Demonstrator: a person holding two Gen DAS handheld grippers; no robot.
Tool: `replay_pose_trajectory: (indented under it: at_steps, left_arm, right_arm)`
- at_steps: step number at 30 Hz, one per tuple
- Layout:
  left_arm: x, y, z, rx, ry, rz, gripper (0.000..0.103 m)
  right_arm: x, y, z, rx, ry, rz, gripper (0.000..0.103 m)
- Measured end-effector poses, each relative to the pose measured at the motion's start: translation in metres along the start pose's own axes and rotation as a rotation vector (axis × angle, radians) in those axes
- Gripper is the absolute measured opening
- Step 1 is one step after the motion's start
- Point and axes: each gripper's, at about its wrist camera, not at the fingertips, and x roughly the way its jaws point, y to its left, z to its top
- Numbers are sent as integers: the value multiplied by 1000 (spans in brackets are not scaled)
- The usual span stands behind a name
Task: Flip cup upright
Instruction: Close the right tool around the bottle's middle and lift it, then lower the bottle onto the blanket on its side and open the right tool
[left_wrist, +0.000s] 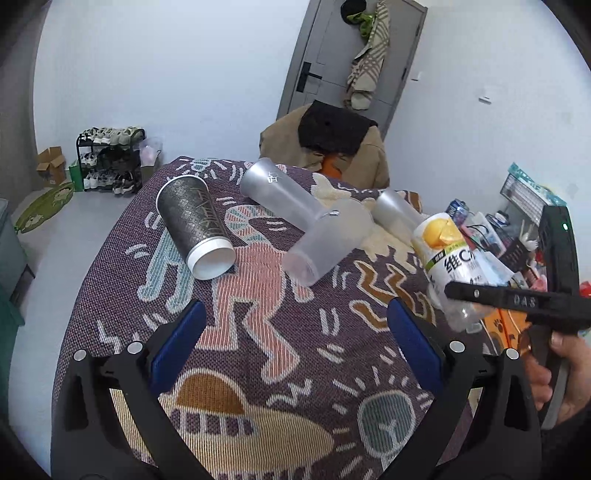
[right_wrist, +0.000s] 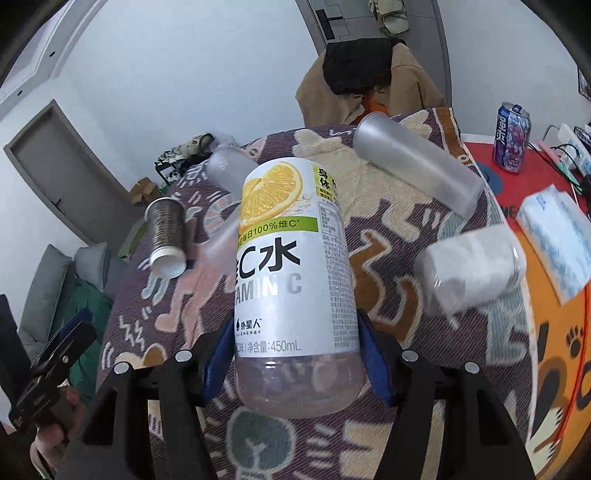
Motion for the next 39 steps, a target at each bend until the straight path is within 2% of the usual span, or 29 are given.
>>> replay_pose_trajectory:
  at_steps: [11, 13, 23, 31, 33, 36, 39]
  left_arm:
    - [-24, 6, -15, 19, 7, -22, 97]
    - [-25, 8, -17, 25, 5, -10, 97]
    - [-22, 13, -37, 67, 75, -6, 97]
    - [-20, 8, -43, 87, 103, -21, 97]
    - [-19, 5, -42, 89, 106, -27, 97]
    - [-18, -2, -38, 105, 95, -32, 97]
    - [-17, -13, -34, 120, 89, -59, 97]
  right_arm:
    - [-19, 21, -70, 98, -26, 75, 62]
    - [-21, 21, -82, 137, -22, 110, 62]
    - [-16, 31, -125, 197, -39, 73, 62]
    - [12, 31, -133, 194, -8, 60, 63]
    - [13, 29, -132, 197, -14, 70, 68]
    - [0, 27, -129, 189, -47, 99, 89]
    - [-17, 22, -126, 183, -91, 98, 92]
